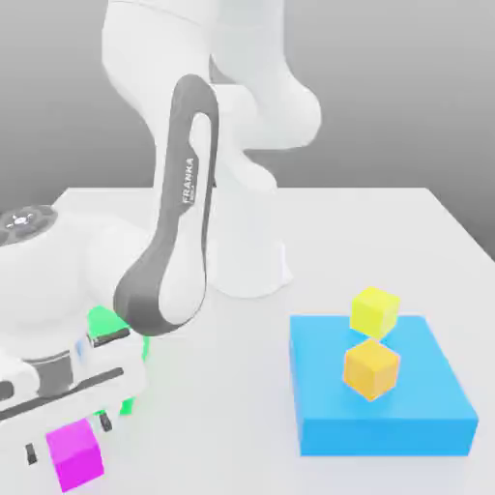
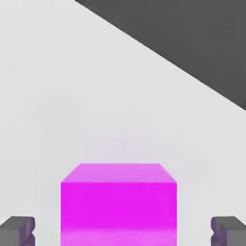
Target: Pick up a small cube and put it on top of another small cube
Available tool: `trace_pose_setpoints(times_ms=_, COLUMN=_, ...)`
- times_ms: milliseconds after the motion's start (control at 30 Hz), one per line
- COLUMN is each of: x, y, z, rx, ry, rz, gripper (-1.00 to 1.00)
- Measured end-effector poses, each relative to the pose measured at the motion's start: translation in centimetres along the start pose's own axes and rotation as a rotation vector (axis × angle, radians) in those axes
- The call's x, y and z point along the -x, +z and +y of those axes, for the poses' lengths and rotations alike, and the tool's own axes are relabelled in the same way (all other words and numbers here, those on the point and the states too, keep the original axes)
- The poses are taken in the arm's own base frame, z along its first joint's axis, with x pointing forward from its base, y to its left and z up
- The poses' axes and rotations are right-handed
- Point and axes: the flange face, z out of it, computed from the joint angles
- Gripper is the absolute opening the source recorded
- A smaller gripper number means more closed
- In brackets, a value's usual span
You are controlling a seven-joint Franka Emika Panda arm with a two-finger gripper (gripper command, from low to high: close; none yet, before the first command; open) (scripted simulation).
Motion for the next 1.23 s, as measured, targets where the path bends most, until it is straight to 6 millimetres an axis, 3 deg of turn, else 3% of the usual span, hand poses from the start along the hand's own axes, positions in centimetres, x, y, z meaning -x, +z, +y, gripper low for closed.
trace_pose_setpoints(times_ms=200, x=0.0, y=-0.2, z=0.0, rx=-0.001, ry=0.000, rz=-0.002, gripper=-1.00)
trace_pose_setpoints(times_ms=367, x=0.1, y=-6.1, z=0.2, rx=-0.004, ry=0.010, rz=-0.002, gripper=-1.00)
trace_pose_setpoints(times_ms=467, x=1.1, y=-9.1, z=2.0, rx=-0.020, ry=0.091, rz=-0.005, gripper=-1.00)
trace_pose_setpoints(times_ms=733, x=6.1, y=-16.2, z=8.3, rx=-0.036, ry=0.361, rz=-0.010, gripper=-1.00)
trace_pose_setpoints(times_ms=933, x=10.7, y=-20.3, z=11.3, rx=-0.012, ry=0.540, rz=-0.005, gripper=-1.00)
trace_pose_setpoints(times_ms=1000, x=11.2, y=-19.4, z=11.6, rx=-0.011, ry=0.565, rz=-0.003, gripper=-1.00)
trace_pose_setpoints(times_ms=1100, x=11.4, y=-16.1, z=11.8, rx=-0.010, ry=0.572, rz=-0.002, gripper=-1.00)
trace_pose_setpoints(times_ms=1133, x=11.5, y=-15.0, z=11.8, rx=-0.006, ry=0.574, rz=-0.002, gripper=1.00)
trace_pose_setpoints(times_ms=1233, x=11.5, y=-15.0, z=11.8, rx=-0.006, ry=0.574, rz=-0.002, gripper=1.00)
